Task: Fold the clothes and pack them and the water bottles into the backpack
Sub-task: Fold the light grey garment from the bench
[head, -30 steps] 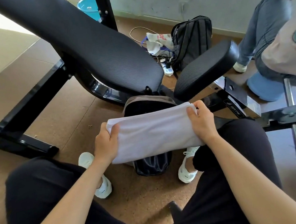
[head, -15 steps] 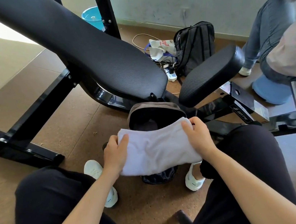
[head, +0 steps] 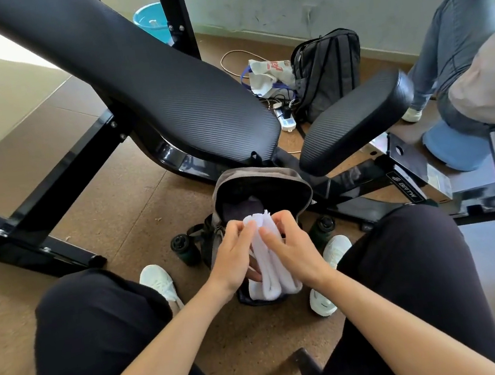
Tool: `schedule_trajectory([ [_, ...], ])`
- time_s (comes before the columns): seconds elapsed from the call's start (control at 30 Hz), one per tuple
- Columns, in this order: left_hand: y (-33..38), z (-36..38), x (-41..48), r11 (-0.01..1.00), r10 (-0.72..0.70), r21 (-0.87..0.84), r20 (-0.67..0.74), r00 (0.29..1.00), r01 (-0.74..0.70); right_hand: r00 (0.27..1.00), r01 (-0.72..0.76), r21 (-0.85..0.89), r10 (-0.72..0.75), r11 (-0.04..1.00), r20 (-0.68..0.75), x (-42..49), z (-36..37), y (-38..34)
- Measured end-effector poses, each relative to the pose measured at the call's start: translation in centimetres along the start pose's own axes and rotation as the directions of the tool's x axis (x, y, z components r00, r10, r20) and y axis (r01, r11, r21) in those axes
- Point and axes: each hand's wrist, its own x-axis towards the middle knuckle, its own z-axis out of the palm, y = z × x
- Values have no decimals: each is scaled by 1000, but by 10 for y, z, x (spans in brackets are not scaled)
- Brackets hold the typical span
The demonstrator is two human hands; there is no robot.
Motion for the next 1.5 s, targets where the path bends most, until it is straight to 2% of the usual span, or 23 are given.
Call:
schedule_trajectory([
  [0.17, 14, -8, -5, 997, -8, -70, 208, 978, 23, 997, 12, -153, 0, 988, 77, 2, -4, 4],
  [0.27, 16, -14, -5, 997, -23, -68, 240, 970, 41, 997, 26, -66, -21, 997, 70, 7, -9, 8],
  [0.33, 16, -20, -1, 998, 41, -47, 119, 992, -36, 997, 20, 6, -20, 1000, 77, 11, -14, 9],
  [0.4, 15, -28, 6, 994, 104, -23, -88, 991, -106, 996, -10, 53, 5, 999, 93, 14, -19, 10],
  [0.43, 12, -32, 9, 994, 103, -19, -193, 976, -109, 994, -33, 100, 22, 994, 107, 15, -22, 9],
  [0.5, 9, -36, 12, 998, 19, -49, -336, 942, -37, 984, -107, 303, 58, 947, 167, 14, -29, 5],
  [0.53, 11, -36, 11, 993, -62, -115, -324, 944, 26, 977, -149, 437, 65, 887, 201, 14, -32, 2],
  [0.6, 15, -36, 7, 927, -239, -324, -113, 965, 191, 972, -188, 629, 52, 755, 228, 15, -37, -2],
  [0.63, 19, -34, 3, 866, -295, -415, 24, 955, 278, 976, -176, 642, 50, 746, 210, 15, -38, -2],
  [0.7, 22, -31, -2, 796, -357, -453, 185, 916, 402, 989, -137, 514, 93, 846, 111, 18, -36, 4],
  [0.73, 21, -28, -2, 798, -385, -423, 191, 903, 430, 990, -138, 416, 126, 899, 56, 19, -35, 7],
  [0.8, 15, -23, 0, 830, -417, -339, 152, 896, 444, 986, -165, 295, 168, 941, 18, 20, -32, 12],
  [0.87, 9, -21, 2, 884, -388, -235, 115, 915, 404, 992, -127, 207, 126, 970, 19, 19, -31, 15],
  [0.97, 0, -25, 9, 929, -323, -160, 91, 942, 334, 995, 9, 42, -13, 999, 102, 19, -34, 11],
  [1.1, -7, -30, 15, 971, -229, -67, 12, 973, 229, 966, 53, -87, -29, 995, 256, 17, -37, 11],
  [1.2, -10, -31, 16, 970, -86, 225, -32, 996, 91, 970, 3, -121, 27, 993, 243, 18, -32, 16],
  [1.3, -11, -27, 13, 842, 68, 539, -32, 997, -40, 962, -152, -51, 159, 987, 222, 18, -25, 17],
  [1.37, -10, -20, 8, 714, 154, 697, -56, 986, -72, 939, -280, 143, 239, 949, 247, 16, -19, 15],
  [1.43, -11, -12, 1, 530, 280, 838, -28, 959, -131, 902, -397, 399, 270, 827, 337, 14, -14, 11],
  [1.5, -14, -5, -3, 349, 321, 920, 63, 945, -180, 871, -480, 524, 312, 704, 379, 14, -11, 12],
])
